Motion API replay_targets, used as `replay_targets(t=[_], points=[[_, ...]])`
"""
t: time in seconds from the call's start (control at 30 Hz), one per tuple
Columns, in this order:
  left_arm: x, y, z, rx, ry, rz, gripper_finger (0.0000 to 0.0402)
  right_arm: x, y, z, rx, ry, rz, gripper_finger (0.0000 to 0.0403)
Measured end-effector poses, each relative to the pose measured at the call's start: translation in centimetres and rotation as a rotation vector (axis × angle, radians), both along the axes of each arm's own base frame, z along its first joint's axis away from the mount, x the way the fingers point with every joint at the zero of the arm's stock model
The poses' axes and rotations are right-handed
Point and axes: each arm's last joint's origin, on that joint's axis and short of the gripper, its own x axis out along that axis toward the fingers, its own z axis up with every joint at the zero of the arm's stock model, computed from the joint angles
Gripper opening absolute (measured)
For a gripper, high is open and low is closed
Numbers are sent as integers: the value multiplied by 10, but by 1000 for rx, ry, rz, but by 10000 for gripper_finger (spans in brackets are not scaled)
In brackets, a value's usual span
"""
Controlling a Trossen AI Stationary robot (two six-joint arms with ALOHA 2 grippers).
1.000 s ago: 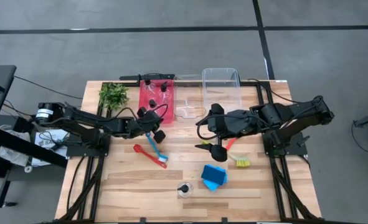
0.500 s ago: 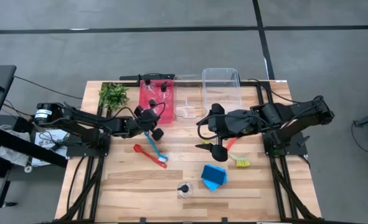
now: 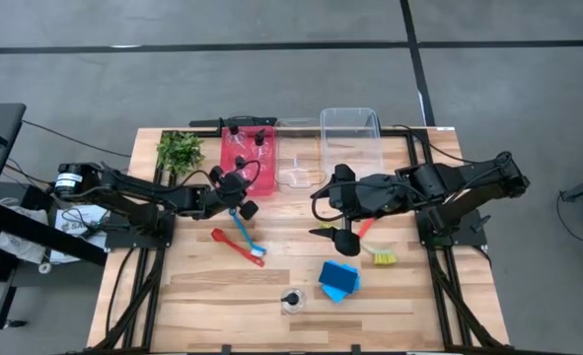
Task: Pick & Place Kitchen Sink Supplies
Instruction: Adjust the spray bottle on the pink bin
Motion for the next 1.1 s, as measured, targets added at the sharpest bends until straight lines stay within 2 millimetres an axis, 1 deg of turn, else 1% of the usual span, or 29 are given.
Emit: replay_targets(t=[0.63, 0.87, 1.0, 1.1], points=[[-7, 1, -5, 58, 111, 33, 4, 0, 0, 0, 0, 0, 0, 385], [-7, 1, -5, 75, 131, 20, 4, 0, 0, 0, 0, 0, 0, 385], [-9, 1, 0, 109, 140, 18, 5, 0, 0, 0, 4, 0, -2, 386], [-13, 3, 10, 140, 121, 22, 6, 0, 0, 0, 4, 0, -2, 386]])
